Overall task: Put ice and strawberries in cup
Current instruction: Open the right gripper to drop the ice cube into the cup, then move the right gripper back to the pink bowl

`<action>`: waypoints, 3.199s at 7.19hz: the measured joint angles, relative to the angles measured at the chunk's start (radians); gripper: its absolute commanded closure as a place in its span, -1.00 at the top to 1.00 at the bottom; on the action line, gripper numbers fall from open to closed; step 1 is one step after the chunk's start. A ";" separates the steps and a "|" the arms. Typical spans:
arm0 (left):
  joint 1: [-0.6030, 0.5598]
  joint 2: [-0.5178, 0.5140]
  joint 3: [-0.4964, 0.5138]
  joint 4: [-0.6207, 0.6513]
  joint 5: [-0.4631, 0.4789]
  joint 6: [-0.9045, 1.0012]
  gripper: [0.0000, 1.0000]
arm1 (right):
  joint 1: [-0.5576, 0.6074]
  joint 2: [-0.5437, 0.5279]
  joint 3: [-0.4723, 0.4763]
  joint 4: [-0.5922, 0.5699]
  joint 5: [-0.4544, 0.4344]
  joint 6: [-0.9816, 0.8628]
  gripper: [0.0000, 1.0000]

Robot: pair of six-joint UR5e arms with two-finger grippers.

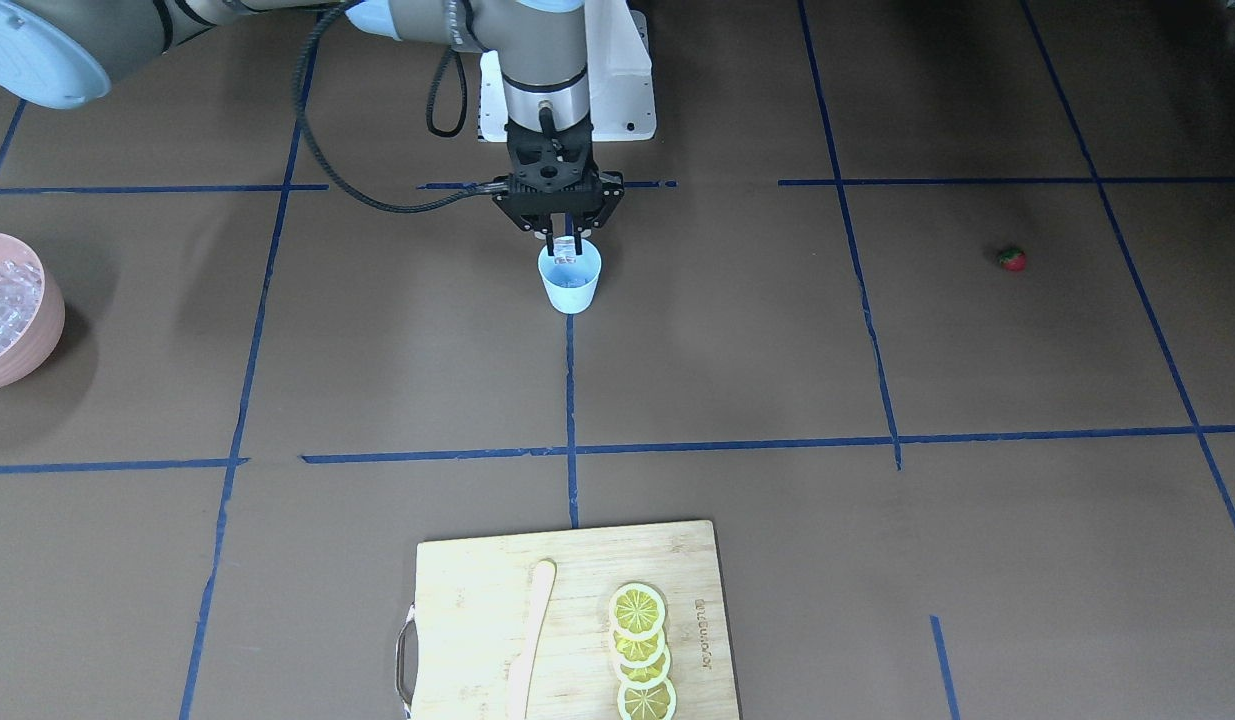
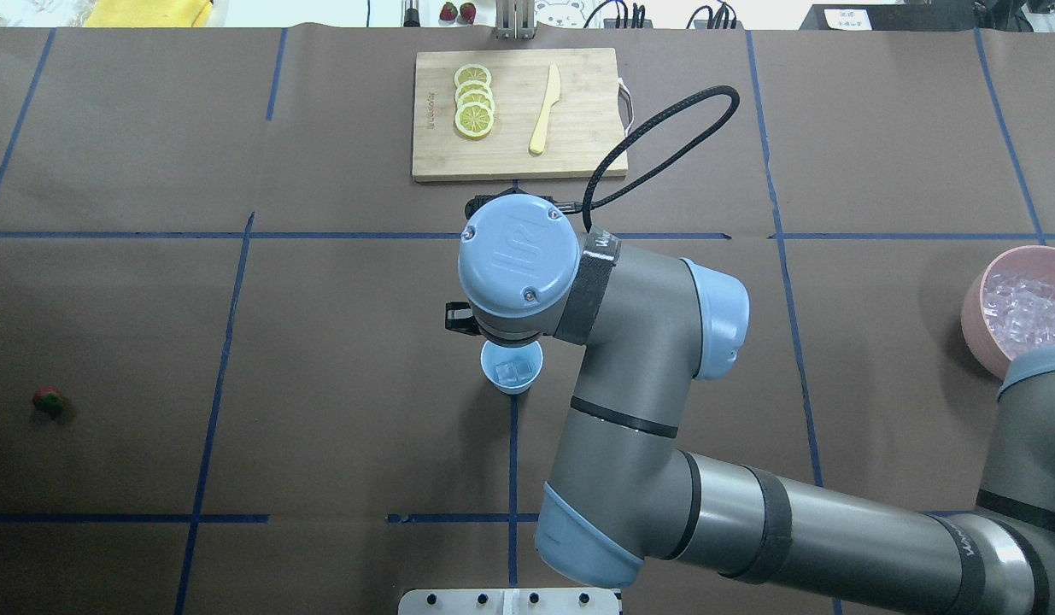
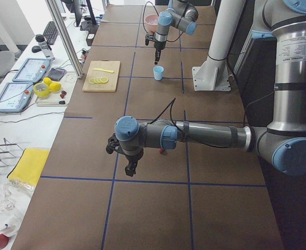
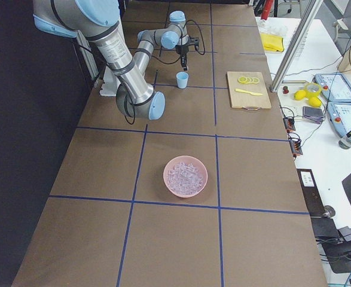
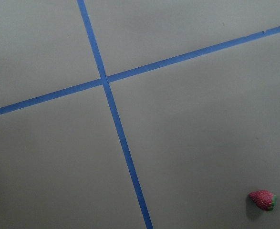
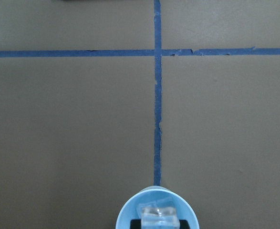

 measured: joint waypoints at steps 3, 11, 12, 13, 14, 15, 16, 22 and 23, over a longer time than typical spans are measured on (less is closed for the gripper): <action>0.000 0.000 0.004 0.000 0.000 0.002 1.00 | -0.011 -0.007 -0.002 -0.001 -0.009 0.001 0.99; 0.000 0.000 0.006 0.000 0.000 0.002 1.00 | -0.009 -0.021 0.026 -0.002 0.001 -0.014 0.98; 0.000 0.000 0.005 0.000 0.000 0.002 1.00 | 0.017 -0.047 0.057 -0.001 0.024 -0.021 0.99; 0.001 -0.002 0.004 0.000 0.000 0.002 1.00 | 0.060 -0.089 0.102 0.000 0.070 -0.040 0.98; 0.001 -0.005 0.002 -0.001 0.000 0.000 1.00 | 0.112 -0.140 0.146 0.001 0.117 -0.088 0.98; 0.001 -0.008 -0.001 -0.001 0.001 0.000 1.00 | 0.166 -0.201 0.182 0.003 0.158 -0.173 0.99; 0.002 -0.010 -0.003 -0.001 0.001 0.000 1.00 | 0.233 -0.278 0.212 0.006 0.206 -0.308 0.99; 0.005 -0.058 0.012 0.001 0.001 -0.002 1.00 | 0.836 -0.819 0.289 0.020 0.552 -1.303 0.99; 0.005 -0.058 0.012 0.000 0.001 -0.001 1.00 | 0.946 -0.877 0.246 0.021 0.590 -1.462 0.99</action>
